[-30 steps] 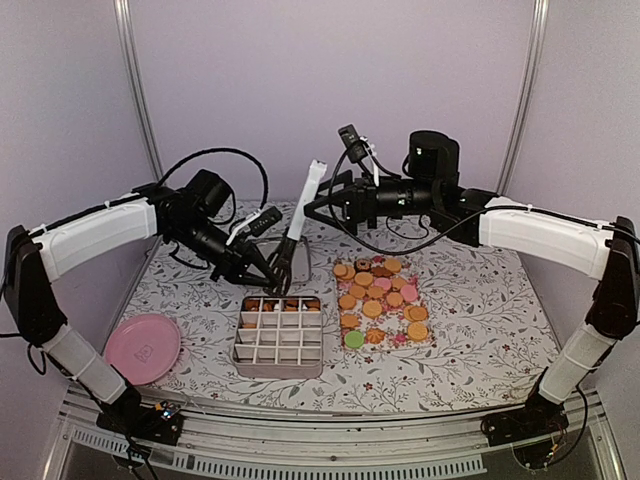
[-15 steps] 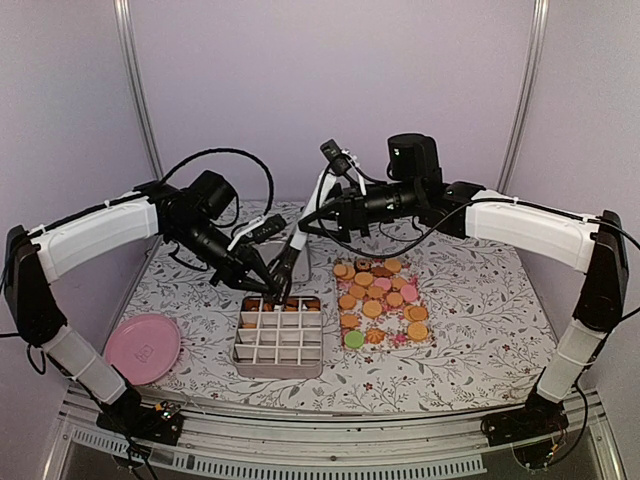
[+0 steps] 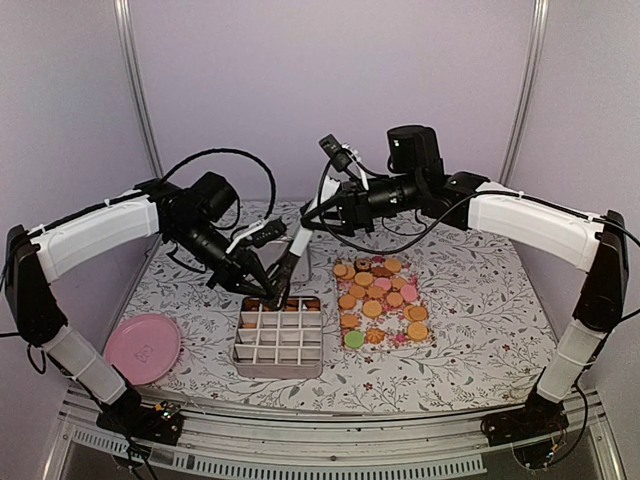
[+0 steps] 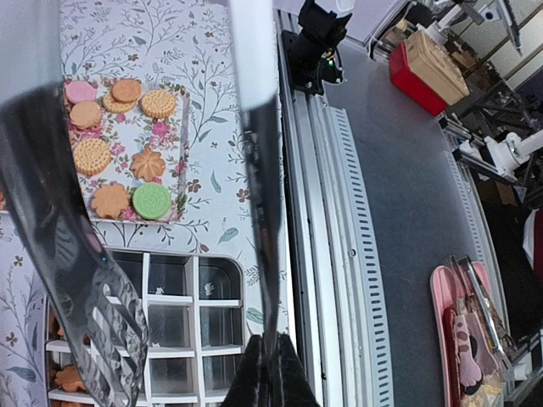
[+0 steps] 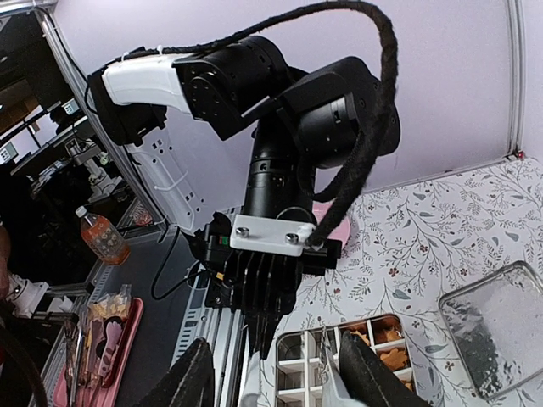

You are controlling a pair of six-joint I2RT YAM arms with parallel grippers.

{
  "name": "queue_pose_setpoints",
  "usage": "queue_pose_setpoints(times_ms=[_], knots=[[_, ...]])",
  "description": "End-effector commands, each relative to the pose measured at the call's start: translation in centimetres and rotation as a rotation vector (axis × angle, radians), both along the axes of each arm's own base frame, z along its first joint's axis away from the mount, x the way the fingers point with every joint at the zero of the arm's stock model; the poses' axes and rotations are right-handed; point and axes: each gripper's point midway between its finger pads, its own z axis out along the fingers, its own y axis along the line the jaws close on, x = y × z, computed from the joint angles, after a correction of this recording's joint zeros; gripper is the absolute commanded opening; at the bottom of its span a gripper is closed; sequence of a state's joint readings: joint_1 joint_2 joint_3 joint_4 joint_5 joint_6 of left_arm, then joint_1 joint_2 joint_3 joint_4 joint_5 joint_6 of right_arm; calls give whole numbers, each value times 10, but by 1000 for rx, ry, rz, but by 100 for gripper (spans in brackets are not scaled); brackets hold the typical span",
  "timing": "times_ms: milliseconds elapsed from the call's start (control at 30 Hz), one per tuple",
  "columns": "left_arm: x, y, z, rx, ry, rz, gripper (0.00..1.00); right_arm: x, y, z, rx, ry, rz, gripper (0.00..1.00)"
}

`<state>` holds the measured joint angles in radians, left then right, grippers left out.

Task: Pack the cookies
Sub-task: Pass from the left arm to the right

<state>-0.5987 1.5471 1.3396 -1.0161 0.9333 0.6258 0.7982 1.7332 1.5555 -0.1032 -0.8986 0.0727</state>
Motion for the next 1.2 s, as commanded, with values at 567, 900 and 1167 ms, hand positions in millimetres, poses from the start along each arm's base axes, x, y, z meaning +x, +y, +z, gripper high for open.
queue_pose_setpoints(times_ms=[567, 900, 1167], knots=[[-3, -6, 7, -5, -19, -45, 0, -8, 2, -13, -91, -4, 43, 44], [5, -3, 4, 37, -61, -24, 6, -1, -3, -14, -116, -22, -49, 27], [25, 2, -2, 111, -134, 67, 59, 21, -22, -24, -172, -54, -228, 20]])
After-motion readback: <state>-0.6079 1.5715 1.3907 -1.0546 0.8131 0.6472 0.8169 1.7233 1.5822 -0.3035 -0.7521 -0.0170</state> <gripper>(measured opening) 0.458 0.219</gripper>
